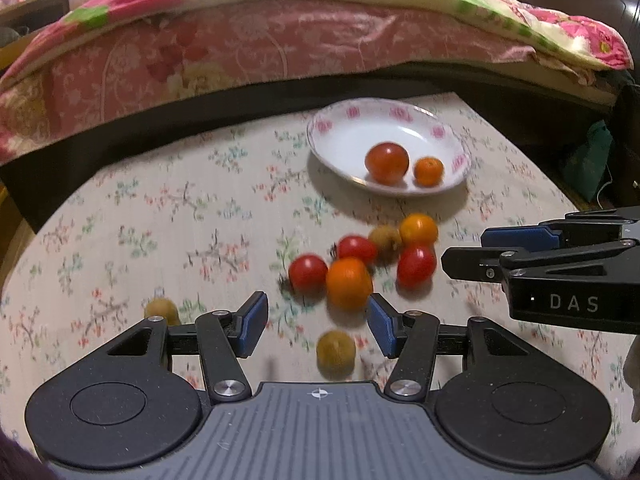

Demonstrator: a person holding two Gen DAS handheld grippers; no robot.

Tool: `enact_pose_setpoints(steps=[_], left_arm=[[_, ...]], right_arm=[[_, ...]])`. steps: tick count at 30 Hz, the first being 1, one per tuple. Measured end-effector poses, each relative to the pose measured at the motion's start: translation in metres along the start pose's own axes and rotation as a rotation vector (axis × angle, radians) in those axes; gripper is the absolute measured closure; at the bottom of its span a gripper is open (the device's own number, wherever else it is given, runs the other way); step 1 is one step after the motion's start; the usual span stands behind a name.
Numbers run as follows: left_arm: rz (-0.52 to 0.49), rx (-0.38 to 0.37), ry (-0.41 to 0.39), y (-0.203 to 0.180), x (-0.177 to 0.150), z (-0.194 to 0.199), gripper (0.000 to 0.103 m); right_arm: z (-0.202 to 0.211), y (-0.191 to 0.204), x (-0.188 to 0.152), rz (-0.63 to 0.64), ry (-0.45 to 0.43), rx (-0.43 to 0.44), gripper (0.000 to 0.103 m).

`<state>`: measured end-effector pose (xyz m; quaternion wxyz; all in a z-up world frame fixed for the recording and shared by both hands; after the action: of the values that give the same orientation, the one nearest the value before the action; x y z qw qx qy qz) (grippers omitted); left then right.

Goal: Organize fruits
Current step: 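Return both grippers to the fruits, left grasping a small brown fruit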

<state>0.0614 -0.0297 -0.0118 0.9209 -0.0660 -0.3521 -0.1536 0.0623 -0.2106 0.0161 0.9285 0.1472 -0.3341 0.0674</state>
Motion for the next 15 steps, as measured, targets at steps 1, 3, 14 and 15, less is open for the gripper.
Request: enact_pose_setpoints(steps=[1, 3, 14, 15], left_arm=[[0.001, -0.002, 0.005, 0.0, -0.004, 0.0, 0.039], [0.003, -0.007, 0.019, -0.001, -0.009, -0.002, 0.039], [-0.024, -0.004, 0.054, -0.009, -0.021, -0.023, 0.045], [-0.025, -0.005, 0.055, -0.009, -0.021, -0.024, 0.046]], right_arm=[[0.001, 0.0, -0.003, -0.002, 0.007, -0.001, 0.063], [0.001, -0.002, -0.008, -0.009, 0.021, -0.007, 0.063], [-0.006, -0.015, -0.012, -0.042, 0.045, -0.023, 0.063], [-0.008, -0.015, -0.012, -0.04, 0.045, -0.024, 0.063]])
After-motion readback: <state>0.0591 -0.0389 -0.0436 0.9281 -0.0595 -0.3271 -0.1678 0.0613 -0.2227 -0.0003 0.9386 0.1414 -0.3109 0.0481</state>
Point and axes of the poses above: each gripper's, at about its wrist camera, not at the fingertips, and z roughly against the way its jaws point, y to its left, x to its top, the point moved 1 cm from there along -z, roughly the way its jaws point, and after that the axes turned 1 degree about -z, right-handed, at the moved point
